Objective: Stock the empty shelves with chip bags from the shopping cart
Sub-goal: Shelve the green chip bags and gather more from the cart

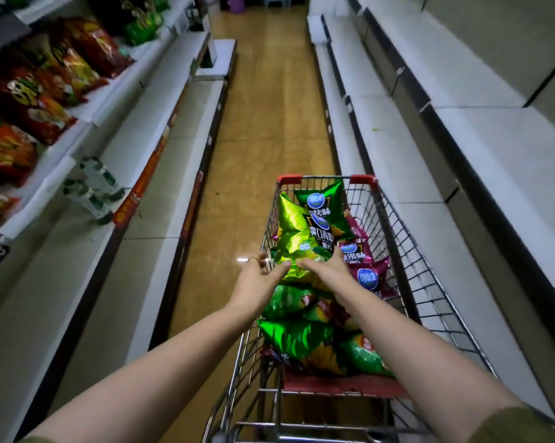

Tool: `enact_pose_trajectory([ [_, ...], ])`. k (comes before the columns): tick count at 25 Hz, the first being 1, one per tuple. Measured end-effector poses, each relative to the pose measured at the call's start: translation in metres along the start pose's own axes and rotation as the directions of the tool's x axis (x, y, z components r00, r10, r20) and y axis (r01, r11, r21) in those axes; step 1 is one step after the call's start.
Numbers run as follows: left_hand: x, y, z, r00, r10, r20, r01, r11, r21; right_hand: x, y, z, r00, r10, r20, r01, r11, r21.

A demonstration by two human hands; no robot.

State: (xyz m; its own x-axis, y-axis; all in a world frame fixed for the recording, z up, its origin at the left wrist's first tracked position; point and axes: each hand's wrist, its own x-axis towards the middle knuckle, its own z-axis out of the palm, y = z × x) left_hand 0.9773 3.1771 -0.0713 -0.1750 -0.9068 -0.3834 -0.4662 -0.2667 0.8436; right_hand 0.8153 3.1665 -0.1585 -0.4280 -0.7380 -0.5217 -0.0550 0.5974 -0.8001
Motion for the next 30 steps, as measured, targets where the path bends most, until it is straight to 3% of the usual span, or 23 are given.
enact_pose_trajectory([
  [3, -0.004, 0.035, 0.005, 0.987, 0.093, 0.132, -0.068, 0.981, -0.181, -0.052, -0.03, -0.031, 0.98, -0.195, -0.027, 0.193, 0.979, -0.06],
  [7, -0.013, 0.077, 0.015, 0.94, 0.249, 0.232, -0.136, 0.9, -0.415, -0.127, -0.073, -0.081, 0.889, -0.449, -0.093, 0.425, 0.883, -0.199],
  [9, -0.021, 0.097, 0.017, 0.912, 0.316, 0.261, -0.179, 0.88, -0.44, -0.161, -0.091, -0.114, 0.875, -0.469, -0.119, 0.461, 0.883, -0.089],
  [11, -0.042, 0.122, 0.015, 0.871, 0.387, 0.304, -0.212, 0.852, -0.478, -0.191, -0.103, -0.146, 0.855, -0.462, -0.237, 0.478, 0.878, 0.011],
  [14, -0.076, 0.152, 0.024, 0.8, 0.479, 0.362, -0.219, 0.794, -0.567, -0.232, -0.113, -0.174, 0.824, -0.469, -0.319, 0.507, 0.861, 0.046],
  [16, -0.109, 0.174, 0.033, 0.705, 0.564, 0.429, -0.237, 0.758, -0.607, -0.265, -0.114, -0.188, 0.764, -0.514, -0.389, 0.555, 0.832, -0.009],
  [19, -0.158, 0.207, 0.051, 0.574, 0.654, 0.494, -0.229, 0.707, -0.669, -0.323, -0.11, -0.218, 0.612, -0.555, -0.563, 0.606, 0.787, -0.116],
  [23, -0.235, 0.246, 0.081, 0.384, 0.671, 0.634, -0.19, 0.729, -0.657, -0.418, -0.097, -0.259, 0.423, -0.531, -0.734, 0.561, 0.79, -0.247],
  [27, -0.328, 0.278, 0.111, 0.069, 0.585, 0.808, -0.208, 0.801, -0.562, -0.527, -0.059, -0.292, 0.242, -0.427, -0.871, 0.431, 0.852, -0.297],
  [30, -0.381, 0.293, 0.132, -0.135, 0.465, 0.875, -0.233, 0.843, -0.484, -0.585, -0.035, -0.306, 0.174, -0.362, -0.916, 0.378, 0.883, -0.277],
])
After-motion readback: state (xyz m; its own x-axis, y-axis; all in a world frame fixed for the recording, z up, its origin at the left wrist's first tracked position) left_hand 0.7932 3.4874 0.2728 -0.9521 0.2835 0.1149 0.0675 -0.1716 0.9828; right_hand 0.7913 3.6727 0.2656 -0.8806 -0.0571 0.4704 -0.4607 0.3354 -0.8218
